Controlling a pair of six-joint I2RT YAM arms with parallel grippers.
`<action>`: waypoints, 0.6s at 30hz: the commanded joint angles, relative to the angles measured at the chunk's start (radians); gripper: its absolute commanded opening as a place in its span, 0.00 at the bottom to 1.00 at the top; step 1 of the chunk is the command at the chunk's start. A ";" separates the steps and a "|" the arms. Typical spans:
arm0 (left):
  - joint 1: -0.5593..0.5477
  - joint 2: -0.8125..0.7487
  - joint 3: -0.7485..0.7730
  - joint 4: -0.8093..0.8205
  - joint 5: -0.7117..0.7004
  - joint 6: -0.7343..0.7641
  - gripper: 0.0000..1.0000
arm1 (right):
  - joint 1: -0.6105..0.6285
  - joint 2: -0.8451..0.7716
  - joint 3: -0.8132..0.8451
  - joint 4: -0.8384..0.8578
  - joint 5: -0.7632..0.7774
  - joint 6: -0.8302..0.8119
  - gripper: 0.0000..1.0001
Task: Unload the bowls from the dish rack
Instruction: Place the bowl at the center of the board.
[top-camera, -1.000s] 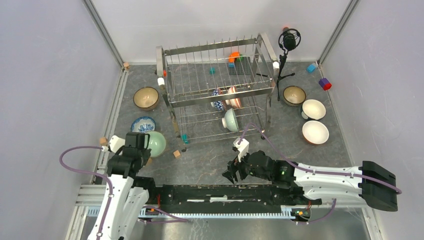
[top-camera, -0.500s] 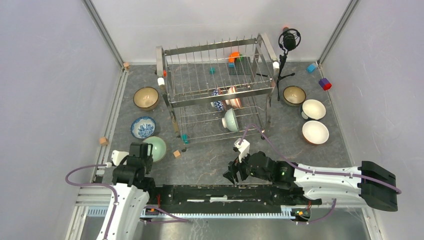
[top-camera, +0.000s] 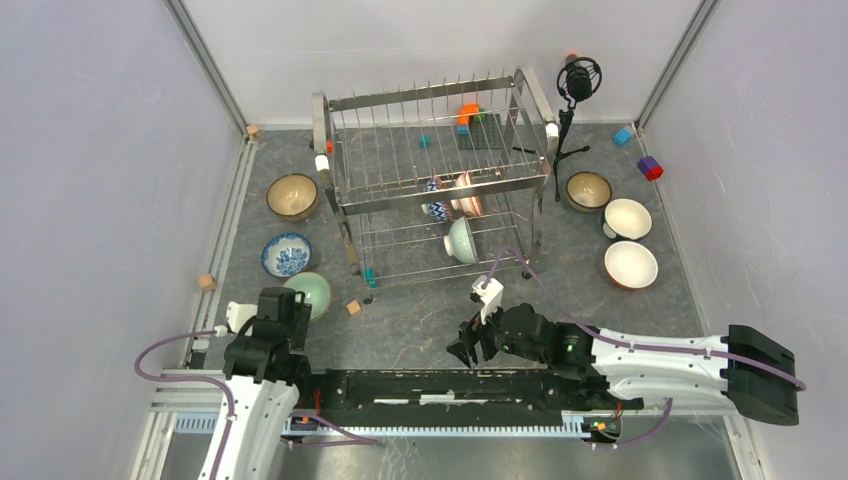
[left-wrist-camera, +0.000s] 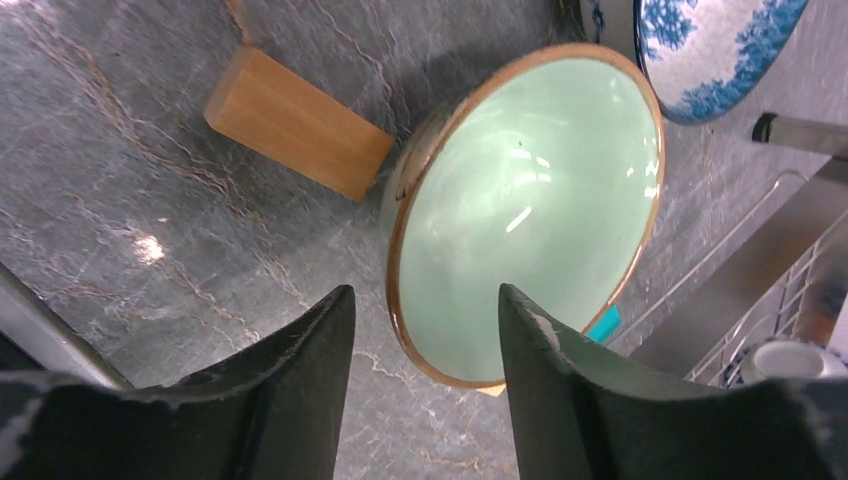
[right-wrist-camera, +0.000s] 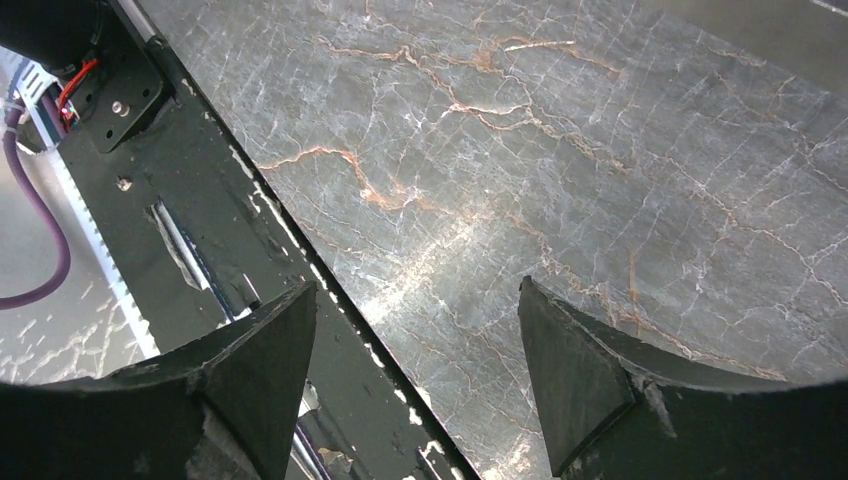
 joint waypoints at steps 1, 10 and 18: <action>-0.011 -0.038 0.018 -0.007 0.064 -0.017 0.64 | 0.005 -0.034 -0.001 0.008 0.017 -0.002 0.79; -0.011 -0.022 0.154 -0.001 0.178 0.206 0.87 | 0.005 -0.066 0.035 -0.030 0.018 -0.031 0.79; -0.016 0.016 0.354 0.056 0.147 0.418 0.98 | 0.005 -0.097 0.076 -0.113 0.106 -0.095 0.80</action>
